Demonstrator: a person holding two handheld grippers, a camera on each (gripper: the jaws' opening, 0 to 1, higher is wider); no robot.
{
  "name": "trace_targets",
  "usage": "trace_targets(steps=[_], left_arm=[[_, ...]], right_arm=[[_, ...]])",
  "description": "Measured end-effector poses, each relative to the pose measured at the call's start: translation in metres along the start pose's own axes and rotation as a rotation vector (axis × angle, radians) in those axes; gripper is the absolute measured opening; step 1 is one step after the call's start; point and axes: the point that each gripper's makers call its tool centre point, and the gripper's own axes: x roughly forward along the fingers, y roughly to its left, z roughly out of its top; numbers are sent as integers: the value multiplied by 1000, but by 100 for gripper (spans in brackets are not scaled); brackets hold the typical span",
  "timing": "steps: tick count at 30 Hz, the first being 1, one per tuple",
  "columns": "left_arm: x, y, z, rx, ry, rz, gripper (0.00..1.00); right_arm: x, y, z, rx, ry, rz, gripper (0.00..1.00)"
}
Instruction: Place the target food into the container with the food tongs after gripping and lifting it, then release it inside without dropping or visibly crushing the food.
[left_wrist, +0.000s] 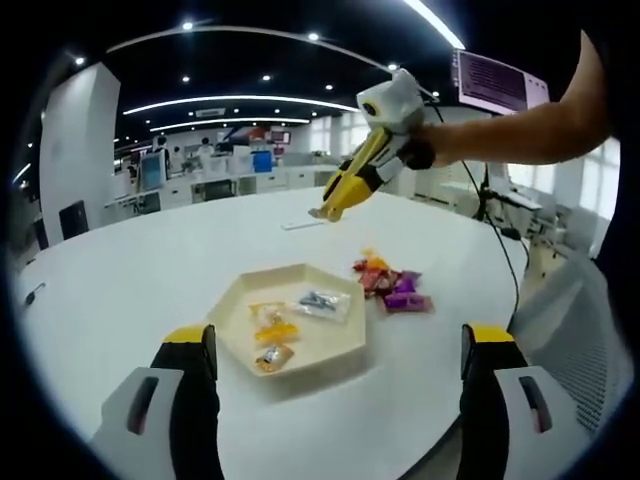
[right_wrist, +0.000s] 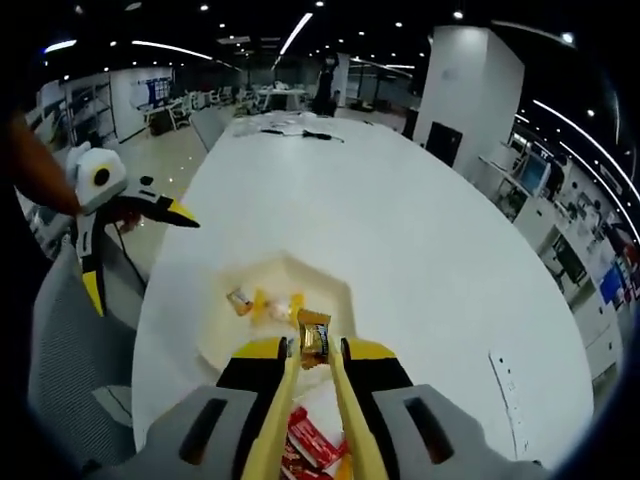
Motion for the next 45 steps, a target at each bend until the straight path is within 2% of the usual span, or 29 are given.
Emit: trace_targets(steps=[8,16,22,25,41,45], left_arm=[[-1,1,2,4,-8,6,98],[-2,3,3,11,-16,14,97],[-2,3,4,11,-17,13,97],[-2,2,4,12,-18,13,97],[-1,1,3,14,-11,6,98],[-1,1,3,16,-9,7,98]], right_arm=[[12,28,33,-47,-32,49,21],[22,39,41,-58,-41,65,21],[21,37,44,-77,-54,52,25],[18,36,45,-56,-63,59,26],[-2,25,47,-44,-115,36,27],[-5,21,43,-35,-109,27,28]])
